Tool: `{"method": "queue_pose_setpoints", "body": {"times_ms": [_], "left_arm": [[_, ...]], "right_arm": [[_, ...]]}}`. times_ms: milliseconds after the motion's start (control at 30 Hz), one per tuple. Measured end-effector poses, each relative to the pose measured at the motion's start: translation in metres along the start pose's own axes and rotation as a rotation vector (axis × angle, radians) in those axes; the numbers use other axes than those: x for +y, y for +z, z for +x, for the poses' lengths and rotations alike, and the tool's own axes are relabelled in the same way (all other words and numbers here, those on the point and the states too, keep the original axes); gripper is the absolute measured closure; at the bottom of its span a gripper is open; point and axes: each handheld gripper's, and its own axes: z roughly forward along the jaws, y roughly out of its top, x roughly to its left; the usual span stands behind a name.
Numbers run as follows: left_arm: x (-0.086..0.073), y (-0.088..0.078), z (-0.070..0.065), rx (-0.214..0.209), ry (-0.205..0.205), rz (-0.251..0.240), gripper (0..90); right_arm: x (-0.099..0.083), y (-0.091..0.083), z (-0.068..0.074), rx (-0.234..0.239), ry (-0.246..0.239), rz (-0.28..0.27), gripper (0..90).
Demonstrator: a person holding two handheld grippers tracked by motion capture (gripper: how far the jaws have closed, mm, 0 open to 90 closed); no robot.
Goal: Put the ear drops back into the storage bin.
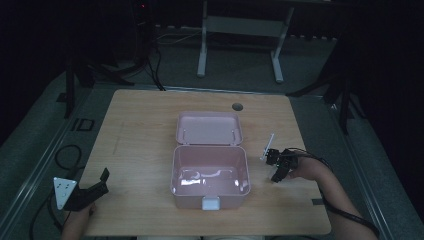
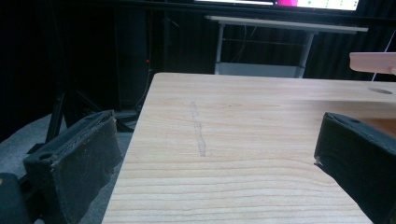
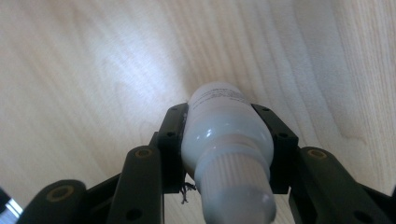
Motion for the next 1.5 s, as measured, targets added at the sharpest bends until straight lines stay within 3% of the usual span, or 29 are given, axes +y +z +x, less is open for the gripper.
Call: {"method": "queue_pose_setpoints", "body": {"times_ms": [133,233,300,567,767,900,1000,1100,1500], "left_arm": [[0.000,0.000,0.000,-0.002,-0.002,-0.001,0.4],[0.000,0.000,0.000,-0.002,-0.003,0.000,0.4],[0.000,0.000,0.000,-0.001,-0.004,0.001,0.4],[0.000,0.000,0.000,-0.003,-0.005,0.000,0.4],[0.000,0.000,0.000,-0.004,-0.006,0.001,0.4],[0.000,0.000,0.000,-0.004,-0.006,0.001,0.4],[0.000,0.000,0.000,-0.004,-0.006,0.001,0.4],[0.000,0.000,0.000,-0.003,-0.006,0.001,0.4],[0.000,0.000,0.000,-0.001,-0.007,0.001,0.4]], "right_arm": [[-0.002,-0.006,0.009,-0.013,-0.091,-0.002,59.2],[-0.005,-0.010,0.019,-0.023,-0.208,-0.008,59.2],[-0.005,-0.012,0.025,-0.024,-0.253,-0.002,59.3],[-0.003,-0.013,0.038,-0.033,-0.348,0.038,59.3],[0.000,-0.017,0.046,-0.042,-0.413,0.034,59.4],[0.000,-0.025,0.049,-0.036,-0.429,0.019,59.4],[0.001,-0.030,0.052,-0.036,-0.443,0.042,59.4],[0.002,-0.037,0.054,-0.041,-0.442,0.062,59.4],[0.010,-0.073,0.066,-0.041,-0.432,0.048,59.4]]}}
